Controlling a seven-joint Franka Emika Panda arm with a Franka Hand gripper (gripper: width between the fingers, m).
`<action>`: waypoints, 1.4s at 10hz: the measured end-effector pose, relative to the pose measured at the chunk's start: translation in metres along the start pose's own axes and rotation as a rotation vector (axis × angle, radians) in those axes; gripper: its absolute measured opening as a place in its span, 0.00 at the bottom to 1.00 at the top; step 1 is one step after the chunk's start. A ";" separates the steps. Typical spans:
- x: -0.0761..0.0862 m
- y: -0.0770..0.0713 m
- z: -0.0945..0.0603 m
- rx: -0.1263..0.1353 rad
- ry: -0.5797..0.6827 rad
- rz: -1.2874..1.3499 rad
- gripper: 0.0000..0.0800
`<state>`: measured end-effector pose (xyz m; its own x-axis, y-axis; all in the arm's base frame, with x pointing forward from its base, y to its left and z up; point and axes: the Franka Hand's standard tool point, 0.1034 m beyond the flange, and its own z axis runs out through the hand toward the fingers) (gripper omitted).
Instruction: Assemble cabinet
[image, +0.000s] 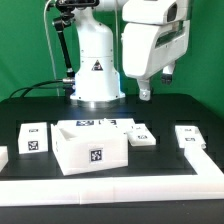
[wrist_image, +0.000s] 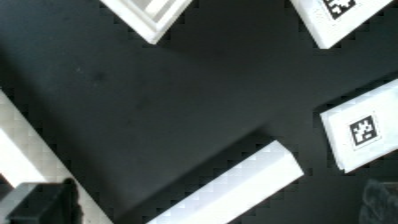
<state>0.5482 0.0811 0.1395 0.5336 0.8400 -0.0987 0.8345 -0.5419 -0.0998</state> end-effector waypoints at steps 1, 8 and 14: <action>0.000 0.000 0.000 0.000 0.000 -0.006 1.00; -0.040 0.001 0.013 -0.088 0.063 -0.326 1.00; -0.063 0.006 0.028 -0.117 0.068 -0.502 1.00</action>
Offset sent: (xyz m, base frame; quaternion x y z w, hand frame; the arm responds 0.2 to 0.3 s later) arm 0.0000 0.0000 0.0000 0.0000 0.0000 0.0000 1.0000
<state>0.5161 0.0242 0.1171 0.0683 0.9977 -0.0018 0.9976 -0.0683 -0.0060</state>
